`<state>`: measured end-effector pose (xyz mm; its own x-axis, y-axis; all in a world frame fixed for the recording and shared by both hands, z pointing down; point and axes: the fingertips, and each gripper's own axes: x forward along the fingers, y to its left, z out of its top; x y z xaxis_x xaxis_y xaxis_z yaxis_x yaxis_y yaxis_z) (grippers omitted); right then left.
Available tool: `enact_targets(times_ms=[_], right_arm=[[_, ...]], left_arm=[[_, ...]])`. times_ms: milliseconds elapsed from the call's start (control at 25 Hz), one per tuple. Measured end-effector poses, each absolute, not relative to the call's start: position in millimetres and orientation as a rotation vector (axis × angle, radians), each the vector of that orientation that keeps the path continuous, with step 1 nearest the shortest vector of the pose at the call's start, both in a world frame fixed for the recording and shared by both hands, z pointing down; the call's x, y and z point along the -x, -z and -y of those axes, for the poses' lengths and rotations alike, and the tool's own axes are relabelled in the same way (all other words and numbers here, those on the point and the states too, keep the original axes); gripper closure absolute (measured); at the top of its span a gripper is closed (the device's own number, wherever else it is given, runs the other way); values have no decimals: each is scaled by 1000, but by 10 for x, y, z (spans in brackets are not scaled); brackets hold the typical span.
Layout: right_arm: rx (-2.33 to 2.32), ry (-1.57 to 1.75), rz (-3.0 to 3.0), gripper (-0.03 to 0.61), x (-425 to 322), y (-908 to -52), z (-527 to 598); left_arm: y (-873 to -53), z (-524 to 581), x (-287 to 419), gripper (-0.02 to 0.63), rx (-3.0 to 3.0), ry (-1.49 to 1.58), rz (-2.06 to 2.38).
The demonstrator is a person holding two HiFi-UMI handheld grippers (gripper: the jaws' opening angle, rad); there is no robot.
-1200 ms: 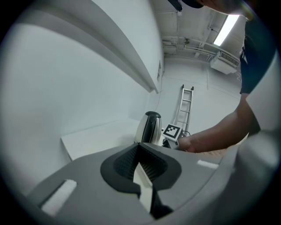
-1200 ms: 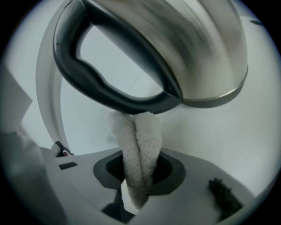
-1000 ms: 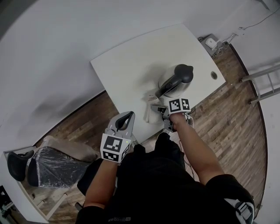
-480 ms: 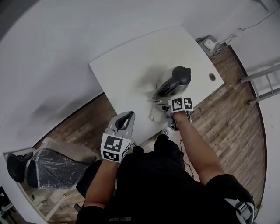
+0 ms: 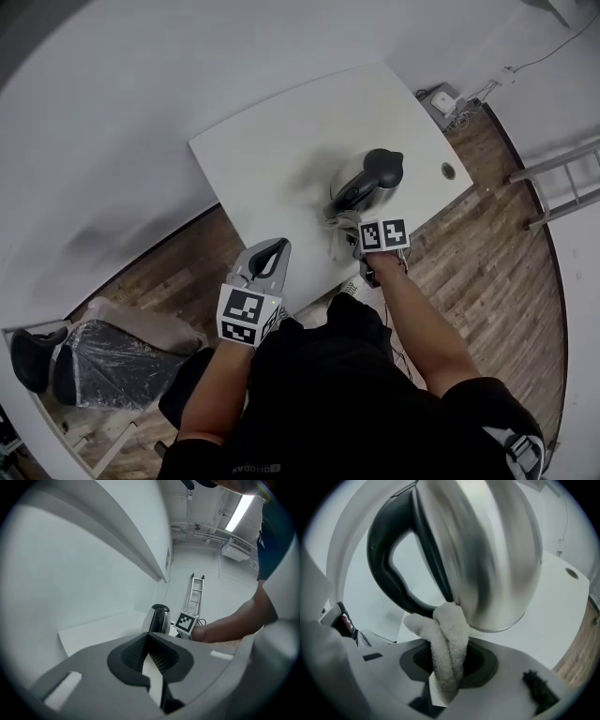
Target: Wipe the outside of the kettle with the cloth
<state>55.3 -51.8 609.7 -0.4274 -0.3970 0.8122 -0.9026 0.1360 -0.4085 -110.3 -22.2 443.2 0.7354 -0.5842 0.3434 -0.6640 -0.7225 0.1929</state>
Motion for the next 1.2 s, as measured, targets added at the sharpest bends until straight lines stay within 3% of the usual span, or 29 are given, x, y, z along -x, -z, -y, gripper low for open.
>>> enact_targets(times_ms=[1200], right_arm=[[-1304,-1042,2094,480,-570,-5119,693]], left_arm=[[-4215,149,1021,609,-2690,-333,976]])
